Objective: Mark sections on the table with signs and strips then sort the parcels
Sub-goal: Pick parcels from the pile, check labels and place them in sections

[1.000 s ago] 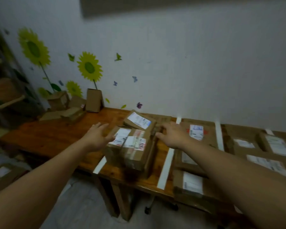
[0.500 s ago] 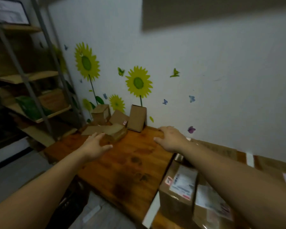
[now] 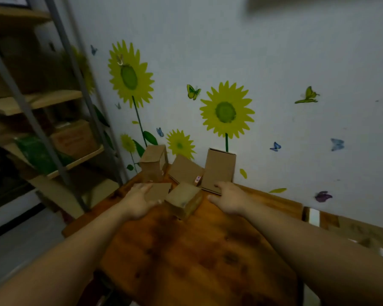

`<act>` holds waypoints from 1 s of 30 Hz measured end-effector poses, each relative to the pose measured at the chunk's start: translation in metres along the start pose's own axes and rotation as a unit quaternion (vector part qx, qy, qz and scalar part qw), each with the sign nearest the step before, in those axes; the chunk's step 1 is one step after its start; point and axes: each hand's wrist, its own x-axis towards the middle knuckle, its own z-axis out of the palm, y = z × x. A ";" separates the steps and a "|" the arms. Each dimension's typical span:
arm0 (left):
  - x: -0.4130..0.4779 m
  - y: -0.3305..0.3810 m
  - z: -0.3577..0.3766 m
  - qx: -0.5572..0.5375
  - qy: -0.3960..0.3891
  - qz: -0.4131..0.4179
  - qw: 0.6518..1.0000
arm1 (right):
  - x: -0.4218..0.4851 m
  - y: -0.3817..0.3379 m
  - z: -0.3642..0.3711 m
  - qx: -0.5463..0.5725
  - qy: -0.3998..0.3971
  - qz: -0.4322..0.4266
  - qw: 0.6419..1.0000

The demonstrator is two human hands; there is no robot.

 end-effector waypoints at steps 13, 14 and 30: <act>0.189 -0.057 0.017 -0.066 -0.189 0.027 0.979 | 0.126 -0.056 0.095 0.135 -0.040 0.164 0.976; 0.197 -0.053 0.022 -0.067 -0.204 0.028 0.976 | 0.133 -0.056 0.099 0.142 -0.044 0.162 0.975; 0.266 -0.025 0.104 -0.207 -0.318 -0.032 0.925 | 0.188 -0.019 0.144 0.368 -0.046 0.283 0.885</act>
